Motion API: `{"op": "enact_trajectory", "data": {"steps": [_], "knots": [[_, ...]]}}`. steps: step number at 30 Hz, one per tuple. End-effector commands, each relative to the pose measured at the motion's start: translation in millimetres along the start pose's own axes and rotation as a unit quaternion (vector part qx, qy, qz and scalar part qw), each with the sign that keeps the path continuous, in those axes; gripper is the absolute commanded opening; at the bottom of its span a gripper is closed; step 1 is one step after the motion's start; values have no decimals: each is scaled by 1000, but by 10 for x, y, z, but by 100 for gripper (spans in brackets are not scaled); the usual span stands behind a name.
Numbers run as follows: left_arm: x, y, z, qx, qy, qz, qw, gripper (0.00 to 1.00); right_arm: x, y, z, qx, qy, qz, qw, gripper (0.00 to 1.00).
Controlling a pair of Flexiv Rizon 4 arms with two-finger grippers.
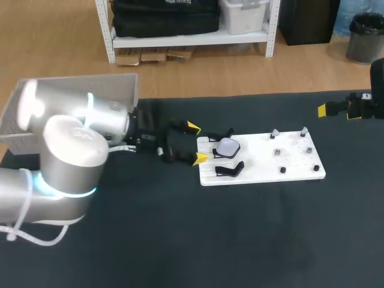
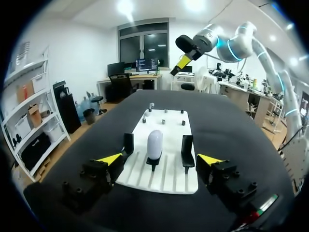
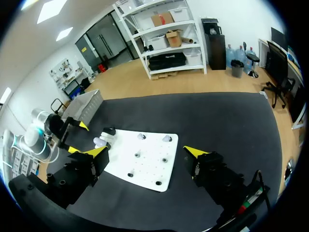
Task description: Pick up each earbud case from the left stands, insert the matching earbuds, close the lid, and place the case in the box.
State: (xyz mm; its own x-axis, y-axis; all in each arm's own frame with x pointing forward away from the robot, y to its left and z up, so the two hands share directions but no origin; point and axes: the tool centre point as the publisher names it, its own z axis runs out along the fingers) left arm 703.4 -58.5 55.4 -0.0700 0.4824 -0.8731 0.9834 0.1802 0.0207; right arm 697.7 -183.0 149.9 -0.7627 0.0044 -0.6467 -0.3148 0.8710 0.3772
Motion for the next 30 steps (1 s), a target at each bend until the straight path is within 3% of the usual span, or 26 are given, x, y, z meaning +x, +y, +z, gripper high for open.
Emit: {"op": "enact_trajectory", "data": {"steps": [1, 16, 30], "knots": [[-5, 120, 334, 14, 9, 3, 1000, 100, 0, -6, 6, -1, 0, -1, 1000, 100], [84, 175, 674, 33, 8, -13, 999, 100, 0, -6, 6, -1, 0, -1, 1000, 100], [76, 152, 795, 42, -1, -23, 999, 73, 0, -6, 6, -1, 0, -1, 1000, 100]]}}
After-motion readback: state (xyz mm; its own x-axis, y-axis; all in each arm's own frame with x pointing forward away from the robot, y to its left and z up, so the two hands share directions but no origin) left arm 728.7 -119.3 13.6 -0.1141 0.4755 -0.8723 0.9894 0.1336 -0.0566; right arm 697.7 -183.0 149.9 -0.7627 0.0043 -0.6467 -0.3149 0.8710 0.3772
